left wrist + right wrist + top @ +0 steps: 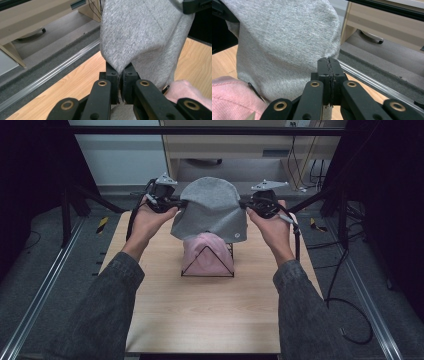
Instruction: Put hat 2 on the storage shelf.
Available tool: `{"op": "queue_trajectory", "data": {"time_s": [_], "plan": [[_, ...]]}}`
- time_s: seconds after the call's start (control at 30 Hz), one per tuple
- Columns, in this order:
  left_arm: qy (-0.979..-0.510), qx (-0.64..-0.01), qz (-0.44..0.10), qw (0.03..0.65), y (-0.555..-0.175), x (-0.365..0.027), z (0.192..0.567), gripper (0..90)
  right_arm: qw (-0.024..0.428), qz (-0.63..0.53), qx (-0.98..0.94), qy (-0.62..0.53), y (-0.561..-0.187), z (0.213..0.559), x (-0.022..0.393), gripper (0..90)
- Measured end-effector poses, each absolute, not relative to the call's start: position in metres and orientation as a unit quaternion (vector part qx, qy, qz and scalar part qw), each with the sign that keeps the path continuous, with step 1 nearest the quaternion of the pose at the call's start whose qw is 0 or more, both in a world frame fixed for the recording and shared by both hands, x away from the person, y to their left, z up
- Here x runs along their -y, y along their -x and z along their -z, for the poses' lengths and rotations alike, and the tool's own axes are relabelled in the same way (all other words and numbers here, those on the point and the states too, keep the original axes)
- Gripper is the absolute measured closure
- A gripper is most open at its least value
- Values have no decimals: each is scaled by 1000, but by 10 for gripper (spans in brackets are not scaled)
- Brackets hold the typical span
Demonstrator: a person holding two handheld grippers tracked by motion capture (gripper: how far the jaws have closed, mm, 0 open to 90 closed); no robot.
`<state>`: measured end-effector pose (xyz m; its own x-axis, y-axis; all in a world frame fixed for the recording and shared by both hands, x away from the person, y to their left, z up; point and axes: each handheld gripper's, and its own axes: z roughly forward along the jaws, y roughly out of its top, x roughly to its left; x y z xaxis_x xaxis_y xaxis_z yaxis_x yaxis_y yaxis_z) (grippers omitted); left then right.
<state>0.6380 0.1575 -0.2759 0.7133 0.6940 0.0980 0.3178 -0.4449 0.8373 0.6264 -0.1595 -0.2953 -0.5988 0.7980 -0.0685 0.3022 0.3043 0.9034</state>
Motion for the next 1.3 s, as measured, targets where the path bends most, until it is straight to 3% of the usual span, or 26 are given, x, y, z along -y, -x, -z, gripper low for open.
{"op": "queue_trajectory", "data": {"time_s": [1.3], "plan": [[-842,-319,-178,398,-623,-167,342,860,224,-431,-797,-359,-610,368,147,896]]}}
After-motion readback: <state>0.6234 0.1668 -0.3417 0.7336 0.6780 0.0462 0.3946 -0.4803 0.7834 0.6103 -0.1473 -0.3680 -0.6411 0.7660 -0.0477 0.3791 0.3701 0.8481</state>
